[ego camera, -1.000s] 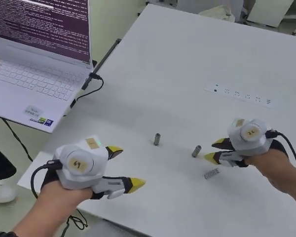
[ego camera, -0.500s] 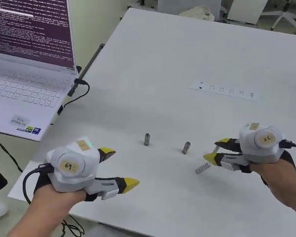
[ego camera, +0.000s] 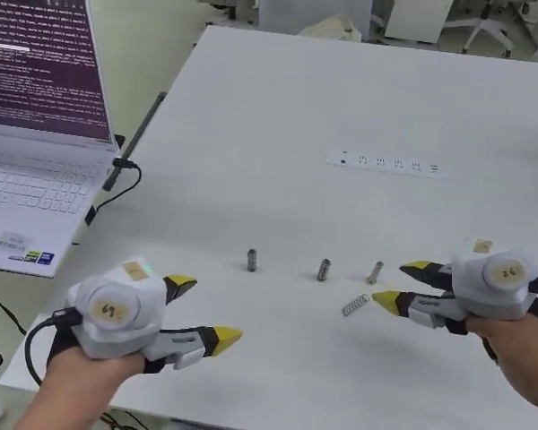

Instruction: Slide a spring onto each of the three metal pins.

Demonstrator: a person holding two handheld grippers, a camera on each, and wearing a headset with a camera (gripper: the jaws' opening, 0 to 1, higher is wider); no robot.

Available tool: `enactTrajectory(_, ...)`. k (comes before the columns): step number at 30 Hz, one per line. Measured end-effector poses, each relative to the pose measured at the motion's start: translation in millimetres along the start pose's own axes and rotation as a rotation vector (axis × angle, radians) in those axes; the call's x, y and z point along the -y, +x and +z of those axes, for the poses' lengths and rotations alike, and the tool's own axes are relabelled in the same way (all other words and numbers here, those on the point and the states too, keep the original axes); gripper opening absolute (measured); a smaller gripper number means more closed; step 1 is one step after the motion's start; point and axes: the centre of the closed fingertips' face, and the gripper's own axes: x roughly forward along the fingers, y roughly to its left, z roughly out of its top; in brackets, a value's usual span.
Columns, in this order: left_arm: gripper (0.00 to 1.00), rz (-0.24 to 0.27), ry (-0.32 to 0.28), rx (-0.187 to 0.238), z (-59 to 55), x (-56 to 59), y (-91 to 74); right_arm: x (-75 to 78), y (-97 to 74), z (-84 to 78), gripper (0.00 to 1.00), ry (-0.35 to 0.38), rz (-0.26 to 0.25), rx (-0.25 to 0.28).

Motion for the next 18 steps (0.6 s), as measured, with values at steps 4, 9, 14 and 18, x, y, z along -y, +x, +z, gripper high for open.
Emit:
enactTrajectory(4,0.56,-0.001,-0.001,0.001,1.8,1.3,0.4,-2.2,-9.0,-5.0,0.45,0.005,-0.005,-0.006)
enactTrajectory(9,0.56,-0.005,0.005,-0.001,2.9,4.3,1.4,-3.2,-25.5,-10.0,0.47,0.027,-0.025,0.008)
enactTrajectory(14,0.56,-0.007,0.007,-0.003,3.7,7.3,2.4,-5.5,-39.3,-14.3,0.50,0.047,-0.042,0.023)
enactTrajectory(18,0.56,-0.011,0.008,-0.002,5.4,10.6,4.5,-8.1,-51.4,-19.9,0.52,0.064,-0.056,0.029)
